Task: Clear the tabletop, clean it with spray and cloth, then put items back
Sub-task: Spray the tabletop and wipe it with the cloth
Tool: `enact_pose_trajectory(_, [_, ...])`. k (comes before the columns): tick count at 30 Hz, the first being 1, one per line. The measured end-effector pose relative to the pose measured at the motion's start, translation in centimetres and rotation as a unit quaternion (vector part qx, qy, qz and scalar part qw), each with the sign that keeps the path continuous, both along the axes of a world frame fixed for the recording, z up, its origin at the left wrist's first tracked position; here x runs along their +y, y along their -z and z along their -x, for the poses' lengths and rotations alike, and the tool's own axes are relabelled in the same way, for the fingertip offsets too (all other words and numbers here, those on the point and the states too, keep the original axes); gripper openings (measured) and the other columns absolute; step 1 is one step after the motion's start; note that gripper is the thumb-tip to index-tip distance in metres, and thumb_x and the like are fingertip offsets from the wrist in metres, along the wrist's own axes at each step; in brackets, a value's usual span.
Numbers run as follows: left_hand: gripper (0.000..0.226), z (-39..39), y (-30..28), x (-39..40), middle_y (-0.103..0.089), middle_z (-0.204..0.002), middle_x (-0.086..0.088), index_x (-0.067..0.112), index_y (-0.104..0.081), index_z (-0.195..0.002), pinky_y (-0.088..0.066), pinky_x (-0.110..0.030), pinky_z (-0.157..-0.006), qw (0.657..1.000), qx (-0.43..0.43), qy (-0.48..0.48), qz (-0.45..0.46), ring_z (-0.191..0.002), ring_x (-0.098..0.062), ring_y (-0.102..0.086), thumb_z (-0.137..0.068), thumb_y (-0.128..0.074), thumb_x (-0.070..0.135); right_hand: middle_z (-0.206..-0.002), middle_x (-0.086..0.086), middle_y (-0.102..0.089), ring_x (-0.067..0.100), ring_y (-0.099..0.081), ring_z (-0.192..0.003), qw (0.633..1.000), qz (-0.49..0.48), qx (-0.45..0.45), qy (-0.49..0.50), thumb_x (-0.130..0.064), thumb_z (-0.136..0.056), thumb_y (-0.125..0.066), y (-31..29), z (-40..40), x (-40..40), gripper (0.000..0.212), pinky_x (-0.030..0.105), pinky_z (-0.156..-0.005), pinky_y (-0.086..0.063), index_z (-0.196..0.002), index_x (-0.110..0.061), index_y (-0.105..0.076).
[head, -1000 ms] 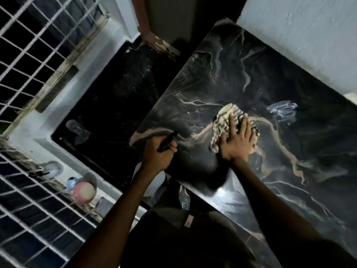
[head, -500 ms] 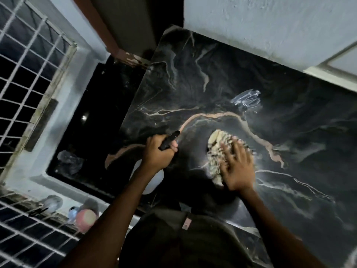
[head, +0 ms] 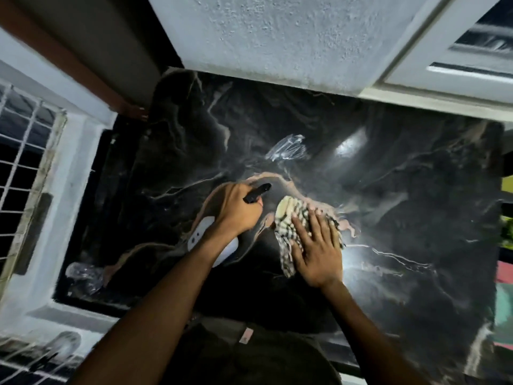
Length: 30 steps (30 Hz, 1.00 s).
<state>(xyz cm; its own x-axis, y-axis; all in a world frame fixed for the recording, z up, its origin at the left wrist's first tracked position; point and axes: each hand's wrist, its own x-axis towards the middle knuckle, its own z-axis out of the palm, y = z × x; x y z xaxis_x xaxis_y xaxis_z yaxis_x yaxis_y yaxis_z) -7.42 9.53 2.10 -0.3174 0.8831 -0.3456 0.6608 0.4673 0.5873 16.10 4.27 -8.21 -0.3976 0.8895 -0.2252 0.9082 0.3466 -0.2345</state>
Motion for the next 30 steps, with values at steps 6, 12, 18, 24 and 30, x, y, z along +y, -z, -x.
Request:
enact_pose_trajectory(6, [0.012,-1.4,0.0,4.0,-0.075,-0.076,-0.011,0.009,-0.076,-0.074,-0.057,-0.040,-0.072,1.000,-0.018,0.005,0.013,-0.079,-0.030,-0.070,-0.080,-0.066,0.008,-0.171,0.002,-0.013,0.023,-0.013,-0.158,0.994,0.007,-0.013,0.106,-0.057,-0.097,-0.032,0.1,-5.9,-0.4,0.067,0.047,-0.127,-0.014,-0.161,-0.041,-0.017])
enact_pose_trajectory(12, [0.017,-1.2,1.1,5.5,-0.070,-0.069,-0.013,0.005,-0.069,-0.066,-0.057,-0.047,-0.067,0.999,-0.002,0.023,0.025,-0.071,-0.033,-0.066,-0.079,-0.061,0.012,-0.172,0.002,-0.008,0.025,-0.012,-0.157,0.980,0.007,-0.027,0.196,-0.060,-0.098,-0.026,0.4,-7.1,4.1,0.067,0.046,-0.125,-0.009,-0.161,-0.041,-0.015])
enact_pose_trajectory(18, [0.014,-0.3,1.2,5.8,-0.073,-0.082,-0.014,0.018,-0.071,-0.068,-0.061,-0.053,-0.074,0.994,-0.096,-0.015,0.043,-0.084,-0.036,-0.069,-0.076,-0.060,0.018,-0.170,0.016,-0.011,0.035,-0.011,-0.156,0.907,0.006,-0.015,0.420,-0.059,-0.093,-0.028,0.2,-0.9,15.0,0.073,0.055,-0.125,-0.009,-0.161,-0.032,-0.022])
enact_pose_trajectory(24, [0.025,2.5,1.4,5.0,-0.065,-0.055,-0.014,0.003,-0.067,-0.063,-0.056,-0.049,-0.050,0.998,-0.058,-0.021,-0.011,-0.055,-0.034,-0.066,-0.066,-0.051,0.022,-0.171,0.015,-0.001,0.033,0.001,-0.158,0.934,0.029,0.023,0.354,-0.063,-0.096,-0.022,0.2,10.5,19.1,0.071,0.053,-0.126,0.002,-0.162,-0.036,-0.014])
enact_pose_trajectory(30, [0.015,4.7,1.8,5.0,-0.074,-0.069,-0.004,0.019,-0.072,-0.079,-0.062,-0.048,-0.055,0.992,-0.091,-0.088,0.000,-0.065,-0.022,-0.073,-0.073,-0.058,0.022,-0.171,0.009,-0.006,0.026,-0.001,-0.159,0.994,0.005,0.053,0.095,-0.056,-0.103,-0.027,0.0,13.1,12.2,0.063,0.046,-0.127,0.004,-0.162,-0.040,-0.013])
